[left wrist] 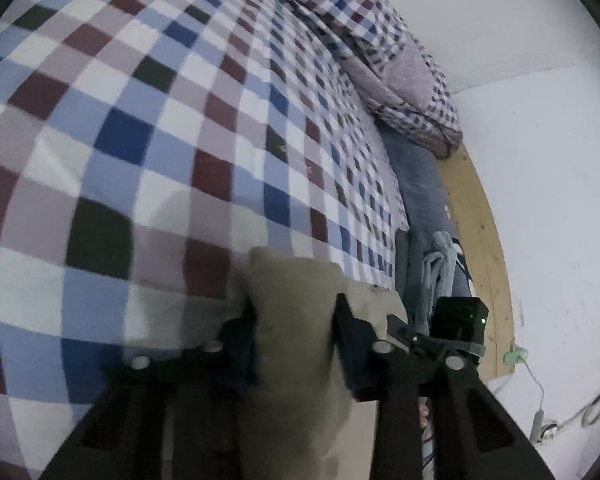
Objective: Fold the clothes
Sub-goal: 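Lift the folded khaki shirt off the bed with both grippers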
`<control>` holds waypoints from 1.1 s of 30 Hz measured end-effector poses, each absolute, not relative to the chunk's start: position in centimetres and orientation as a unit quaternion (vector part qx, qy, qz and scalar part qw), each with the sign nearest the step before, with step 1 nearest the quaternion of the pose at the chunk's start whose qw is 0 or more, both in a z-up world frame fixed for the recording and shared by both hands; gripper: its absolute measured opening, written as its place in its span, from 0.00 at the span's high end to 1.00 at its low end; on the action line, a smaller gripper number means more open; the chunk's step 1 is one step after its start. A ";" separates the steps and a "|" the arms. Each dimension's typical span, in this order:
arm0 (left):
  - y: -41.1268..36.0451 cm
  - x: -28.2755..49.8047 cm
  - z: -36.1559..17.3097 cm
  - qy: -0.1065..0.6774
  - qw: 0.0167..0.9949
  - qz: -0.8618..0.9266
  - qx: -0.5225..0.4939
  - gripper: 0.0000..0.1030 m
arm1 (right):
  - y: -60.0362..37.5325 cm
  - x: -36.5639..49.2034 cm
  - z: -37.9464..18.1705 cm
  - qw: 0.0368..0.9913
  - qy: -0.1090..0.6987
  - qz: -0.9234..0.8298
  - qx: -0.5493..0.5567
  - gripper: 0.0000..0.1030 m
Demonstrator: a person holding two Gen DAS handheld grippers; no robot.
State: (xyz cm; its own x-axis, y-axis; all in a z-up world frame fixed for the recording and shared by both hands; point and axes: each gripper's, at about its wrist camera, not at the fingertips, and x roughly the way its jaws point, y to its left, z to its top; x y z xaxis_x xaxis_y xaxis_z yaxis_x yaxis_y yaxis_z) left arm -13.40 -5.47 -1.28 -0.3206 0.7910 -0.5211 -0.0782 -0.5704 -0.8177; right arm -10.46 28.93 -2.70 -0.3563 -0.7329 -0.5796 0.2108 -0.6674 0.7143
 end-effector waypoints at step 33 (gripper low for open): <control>-3.5 12.9 19.4 -0.125 0.267 0.933 -0.206 0.81 | 24.9 13.7 17.1 0.233 -0.057 -0.952 0.192 0.81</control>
